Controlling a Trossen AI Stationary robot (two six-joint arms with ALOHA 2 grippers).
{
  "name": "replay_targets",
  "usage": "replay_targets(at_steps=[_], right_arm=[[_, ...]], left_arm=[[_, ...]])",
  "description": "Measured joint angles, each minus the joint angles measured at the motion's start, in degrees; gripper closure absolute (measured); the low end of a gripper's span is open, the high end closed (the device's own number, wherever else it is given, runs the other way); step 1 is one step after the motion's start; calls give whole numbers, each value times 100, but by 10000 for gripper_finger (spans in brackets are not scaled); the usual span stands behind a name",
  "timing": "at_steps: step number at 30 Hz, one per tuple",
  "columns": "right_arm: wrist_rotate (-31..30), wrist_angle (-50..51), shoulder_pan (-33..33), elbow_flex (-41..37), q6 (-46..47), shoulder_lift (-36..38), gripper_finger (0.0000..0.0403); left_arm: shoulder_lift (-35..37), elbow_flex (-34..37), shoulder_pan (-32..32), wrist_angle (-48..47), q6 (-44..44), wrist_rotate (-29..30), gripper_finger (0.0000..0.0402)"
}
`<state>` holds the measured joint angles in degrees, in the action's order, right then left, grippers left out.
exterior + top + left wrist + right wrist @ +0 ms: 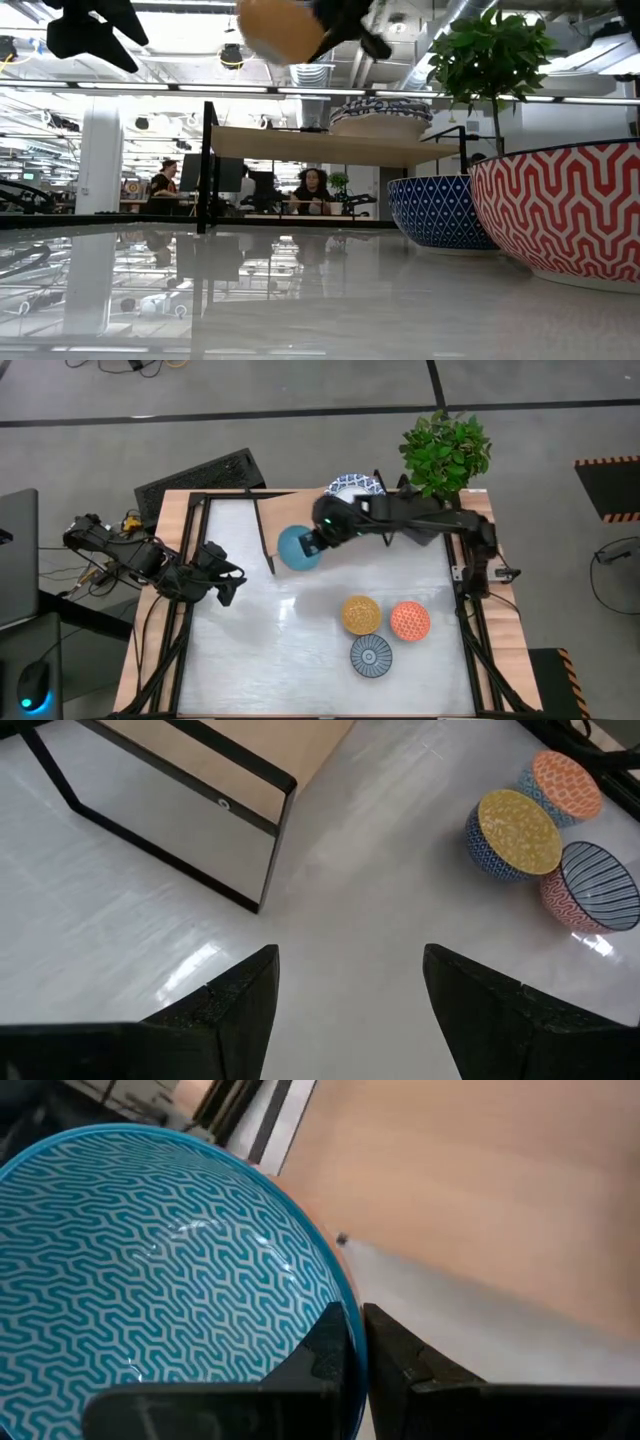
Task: Place and stack bowls onto a shelf
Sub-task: Put the light blue bowl on the shelf
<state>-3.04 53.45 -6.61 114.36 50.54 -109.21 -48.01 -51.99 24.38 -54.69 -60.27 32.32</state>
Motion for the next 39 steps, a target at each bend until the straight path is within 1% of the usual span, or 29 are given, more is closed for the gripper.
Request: replay_targets(at_steps=[7,13,15,22,35,37,39], right_arm=[[76,335,-475,981,-141,-940,363],[165,510,-783,1642,-163,-1424,363],[169,741,-863,1798,-213,-1562,363],[174,1073,-968,1991,-290,-1929,363],[56,1125,-1068,1999,-345,-1949,363],[50,1123,-1086,1999,-344,-1949,352],[13,1111,-1084,1999,-341,-1949,325]], left_arm=[[2,0,2,-6,1,-1,169],[0,0,1,-6,2,5,169],[2,0,0,-3,0,54,169],[0,0,1,-6,1,120,169],[2,0,2,-6,2,289,169],[0,0,2,-6,-4,289,169],[0,0,0,-6,-4,288,169]])
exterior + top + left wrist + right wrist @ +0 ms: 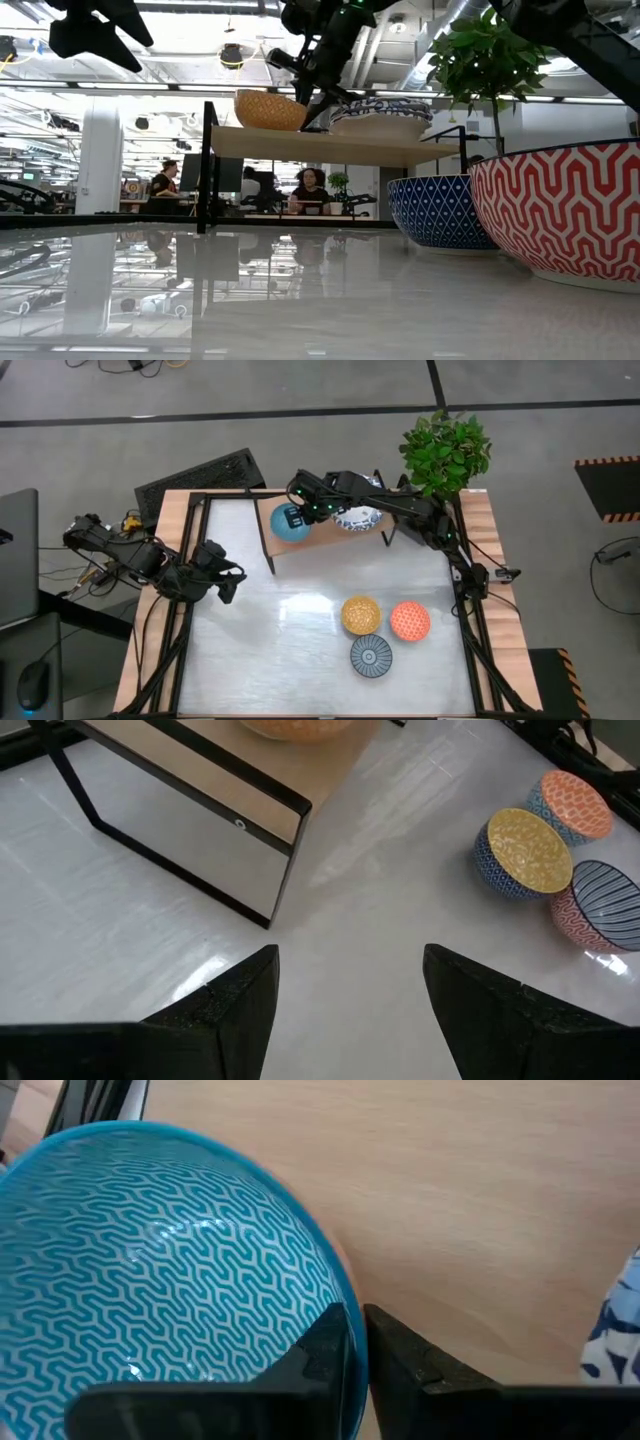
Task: Place and stack bowls onto a shelf
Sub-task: Put the light blue bowl on the shelf, then stack the blue bowl on top of the light blue bowl on the shelf
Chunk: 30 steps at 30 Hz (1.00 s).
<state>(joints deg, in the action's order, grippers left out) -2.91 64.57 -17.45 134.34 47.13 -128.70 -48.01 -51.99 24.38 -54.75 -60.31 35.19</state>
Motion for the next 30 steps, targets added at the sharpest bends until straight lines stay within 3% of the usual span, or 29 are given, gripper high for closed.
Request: replay_targets(at_steps=[7,13,24,30], right_arm=[[-18,-30,-33,0,40,0,229],[-16,-79,-37,0,42,0,174],[-18,-146,101,55,53,182,164],[-475,-71,160,61,4,517,163]], left_arm=[[0,0,1,0,-6,-1,169],[1,0,1,1,-15,-1,169],[0,0,1,-1,-15,22,169],[2,0,0,-1,-15,152,169]])
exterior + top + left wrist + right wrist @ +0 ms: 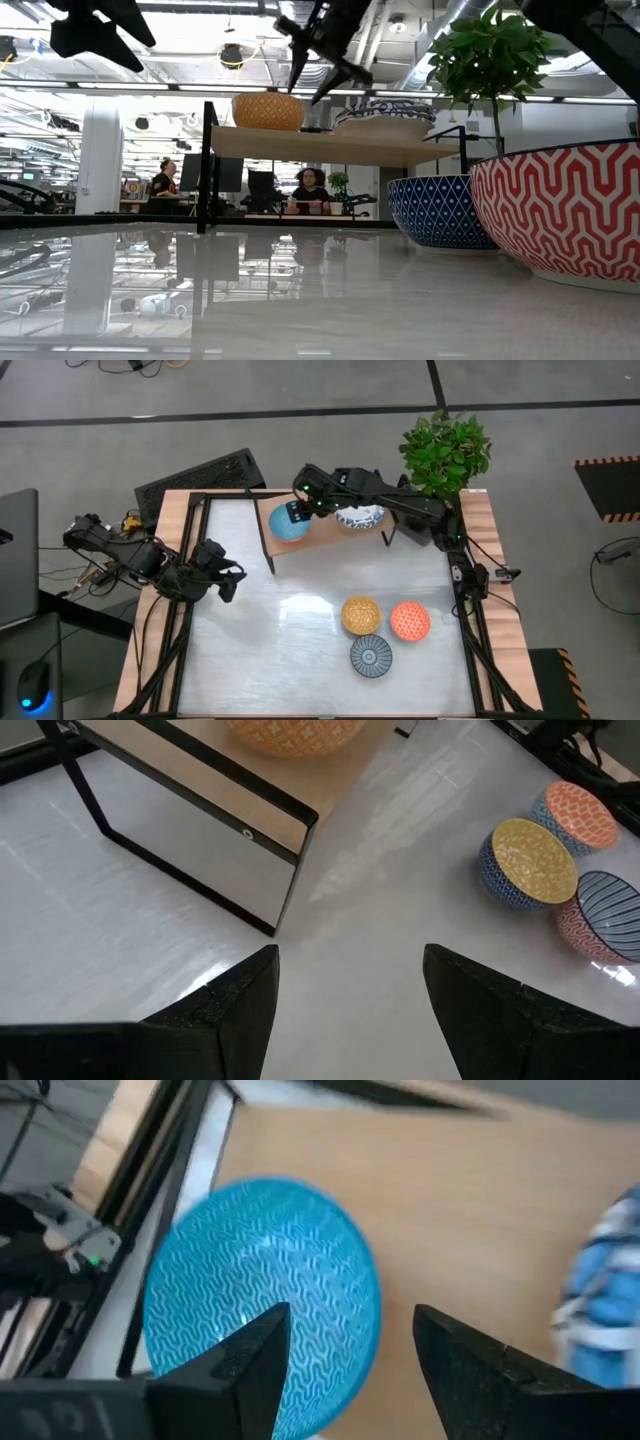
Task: Place and stack bowls onto a shelf
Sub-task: Stack the blue bowl on top of the light blue bowl on the shelf
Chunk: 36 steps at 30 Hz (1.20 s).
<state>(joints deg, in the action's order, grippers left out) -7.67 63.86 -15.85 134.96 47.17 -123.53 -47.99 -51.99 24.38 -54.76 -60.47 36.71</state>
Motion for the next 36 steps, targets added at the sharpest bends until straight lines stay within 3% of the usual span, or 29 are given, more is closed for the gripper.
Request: replay_targets(at_steps=[5,11,20,25,36], right_arm=[[160,713,174,0,-337,438,163],[-304,2627,1349,-25,-651,1137,163],[-377,2346,3386,-1474,704,1754,165],[308,2435,4120,-2454,1120,1707,170],[561,724,5555,-3843,245,1643,171]], left_arm=[[-1,0,1,-8,0,-26,169],[0,0,1,-34,0,-45,169],[0,0,2,-27,28,-241,169],[-2,0,0,-31,67,-320,169],[-1,0,1,-125,133,-337,169]])
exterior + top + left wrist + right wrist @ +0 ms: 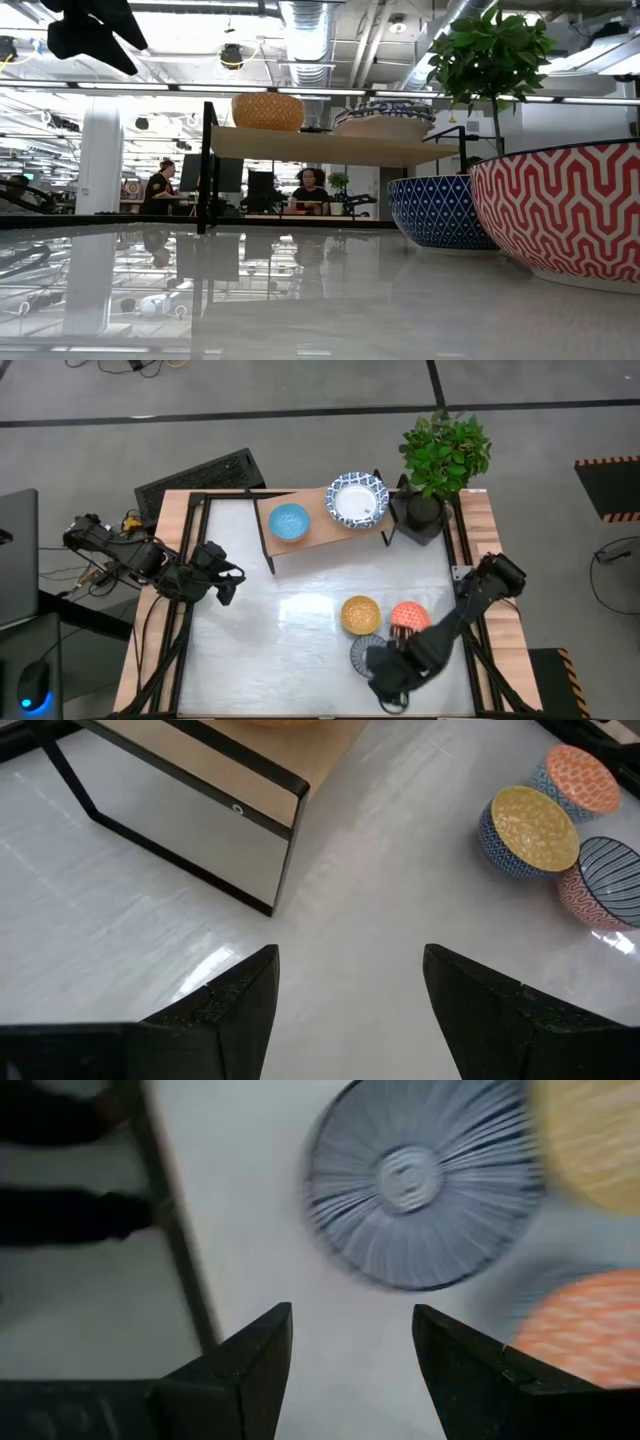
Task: Place and stack bowls onto a shelf
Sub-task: Stack the blue bowl on top of the light blue bowl on the shelf
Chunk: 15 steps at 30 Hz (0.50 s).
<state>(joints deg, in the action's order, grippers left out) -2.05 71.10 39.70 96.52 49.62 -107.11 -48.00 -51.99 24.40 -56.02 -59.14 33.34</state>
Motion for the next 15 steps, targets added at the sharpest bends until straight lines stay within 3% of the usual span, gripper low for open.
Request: replay_targets(at_steps=[5,15], right_arm=[[212,-1068,28,-675,-124,-2,171],[150,-1843,36,-1524,-1059,-4,171]], left_arm=[[1,0,0,-4,-1,0,169],[1,0,0,-73,1,0,169]])
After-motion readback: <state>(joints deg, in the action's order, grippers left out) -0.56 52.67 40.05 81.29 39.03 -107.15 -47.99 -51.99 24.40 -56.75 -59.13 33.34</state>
